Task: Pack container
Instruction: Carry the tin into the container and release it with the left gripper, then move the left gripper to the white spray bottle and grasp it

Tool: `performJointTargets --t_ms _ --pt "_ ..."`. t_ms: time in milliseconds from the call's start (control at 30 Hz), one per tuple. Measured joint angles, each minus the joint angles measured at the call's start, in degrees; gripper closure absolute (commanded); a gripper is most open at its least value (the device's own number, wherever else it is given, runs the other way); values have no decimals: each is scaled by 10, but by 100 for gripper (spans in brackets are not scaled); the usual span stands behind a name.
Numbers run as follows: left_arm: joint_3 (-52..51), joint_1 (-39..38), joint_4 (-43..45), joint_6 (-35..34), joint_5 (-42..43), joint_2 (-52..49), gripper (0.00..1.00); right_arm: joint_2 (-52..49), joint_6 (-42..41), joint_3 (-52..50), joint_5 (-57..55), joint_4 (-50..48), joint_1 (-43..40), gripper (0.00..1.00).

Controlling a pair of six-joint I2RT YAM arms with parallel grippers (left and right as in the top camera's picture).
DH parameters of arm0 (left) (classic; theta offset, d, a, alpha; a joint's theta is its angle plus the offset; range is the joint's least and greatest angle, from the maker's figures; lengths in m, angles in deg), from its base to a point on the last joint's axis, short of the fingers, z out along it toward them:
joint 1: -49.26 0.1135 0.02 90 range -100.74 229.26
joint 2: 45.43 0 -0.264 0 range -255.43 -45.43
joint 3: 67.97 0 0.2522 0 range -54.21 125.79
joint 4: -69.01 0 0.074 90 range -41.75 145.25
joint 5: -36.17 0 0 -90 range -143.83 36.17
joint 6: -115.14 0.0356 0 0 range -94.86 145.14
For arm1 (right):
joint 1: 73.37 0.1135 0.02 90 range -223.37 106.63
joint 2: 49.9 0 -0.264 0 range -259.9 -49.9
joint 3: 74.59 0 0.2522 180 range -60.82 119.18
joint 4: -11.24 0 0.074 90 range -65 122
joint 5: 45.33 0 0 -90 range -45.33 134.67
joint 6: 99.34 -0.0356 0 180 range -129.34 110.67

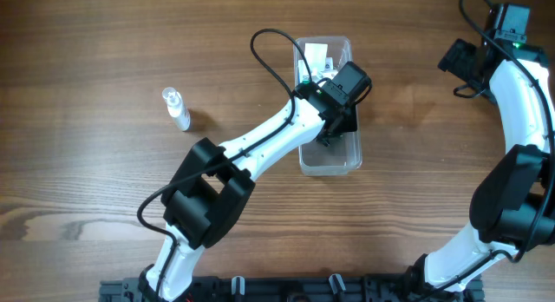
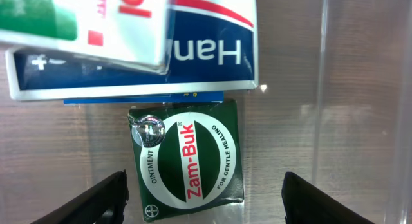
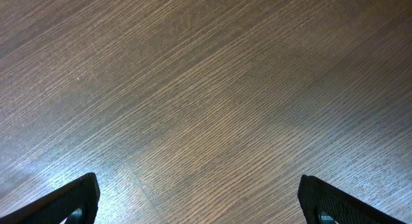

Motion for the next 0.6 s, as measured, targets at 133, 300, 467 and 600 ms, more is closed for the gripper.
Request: performJointTargets --t_ms 133,300,467,600 --pt "0 0 -2 32 0 26 13 0 0 0 0 0 0 0" --pt "0 6 -30 87 0 129 2 0 0 0 0 0 0 0" --pt "6 60 -145 189 -18 279 0 0 0 0 0 0 0 0" --pt "8 128 -252 220 -92 361 0 0 0 0 0 0 0 0"
